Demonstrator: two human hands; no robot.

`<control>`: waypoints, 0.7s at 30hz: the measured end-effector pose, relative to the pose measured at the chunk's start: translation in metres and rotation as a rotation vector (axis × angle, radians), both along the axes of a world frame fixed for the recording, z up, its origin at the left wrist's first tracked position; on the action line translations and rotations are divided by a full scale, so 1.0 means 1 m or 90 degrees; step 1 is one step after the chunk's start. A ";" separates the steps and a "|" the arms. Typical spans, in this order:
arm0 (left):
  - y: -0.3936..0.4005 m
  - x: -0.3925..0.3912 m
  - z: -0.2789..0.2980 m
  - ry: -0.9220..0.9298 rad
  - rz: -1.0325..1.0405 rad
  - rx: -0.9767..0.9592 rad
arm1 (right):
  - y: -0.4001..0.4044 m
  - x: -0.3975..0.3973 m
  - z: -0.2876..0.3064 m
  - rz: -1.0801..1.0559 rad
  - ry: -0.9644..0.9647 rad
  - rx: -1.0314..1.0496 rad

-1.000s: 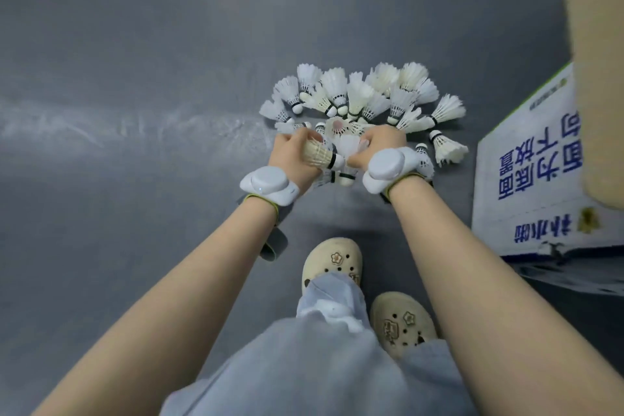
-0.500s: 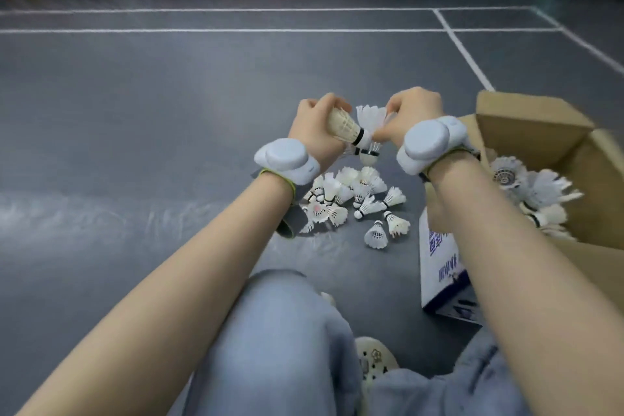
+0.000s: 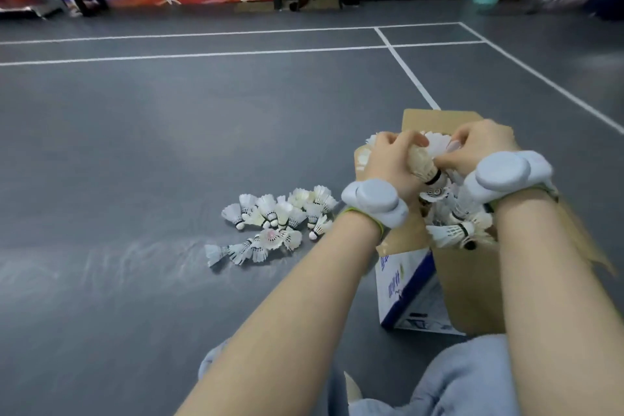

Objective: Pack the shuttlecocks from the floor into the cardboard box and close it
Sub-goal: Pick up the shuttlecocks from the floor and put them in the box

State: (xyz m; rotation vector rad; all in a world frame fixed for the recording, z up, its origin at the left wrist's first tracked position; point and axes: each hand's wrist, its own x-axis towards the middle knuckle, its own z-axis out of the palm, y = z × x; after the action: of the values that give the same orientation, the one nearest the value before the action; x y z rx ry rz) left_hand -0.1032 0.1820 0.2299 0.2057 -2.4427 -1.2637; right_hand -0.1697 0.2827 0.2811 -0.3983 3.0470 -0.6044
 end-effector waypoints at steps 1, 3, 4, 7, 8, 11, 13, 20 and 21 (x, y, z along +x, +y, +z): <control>0.006 -0.005 0.000 0.017 0.001 0.009 | 0.007 -0.005 -0.002 -0.026 0.001 -0.029; 0.020 -0.015 -0.002 0.036 0.010 -0.015 | 0.021 -0.015 -0.008 -0.075 0.027 -0.084; 0.026 -0.020 -0.004 0.031 -0.007 -0.011 | 0.027 -0.021 -0.011 -0.091 0.039 -0.101; 0.041 -0.029 -0.013 -0.100 -0.144 0.028 | 0.042 -0.032 -0.027 -0.097 0.002 -0.105; 0.043 -0.030 -0.017 -0.156 -0.179 0.016 | 0.046 -0.034 -0.034 -0.086 -0.038 -0.075; 0.040 -0.032 -0.023 -0.240 -0.194 -0.004 | 0.049 -0.039 -0.047 -0.053 -0.129 -0.002; 0.032 -0.031 -0.021 -0.215 -0.163 0.009 | 0.048 -0.041 -0.050 -0.057 -0.127 -0.009; -0.006 -0.016 -0.023 -0.205 -0.034 -0.037 | 0.015 -0.035 -0.054 -0.064 -0.153 -0.034; -0.015 -0.014 -0.025 -0.221 -0.027 -0.054 | 0.006 -0.032 -0.055 -0.054 -0.144 -0.026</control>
State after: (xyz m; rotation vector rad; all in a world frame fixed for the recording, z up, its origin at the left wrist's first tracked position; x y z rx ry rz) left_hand -0.1167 0.1675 0.2050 0.3801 -2.7997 -1.2237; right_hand -0.2021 0.2888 0.2258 -0.1869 2.8500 -0.6671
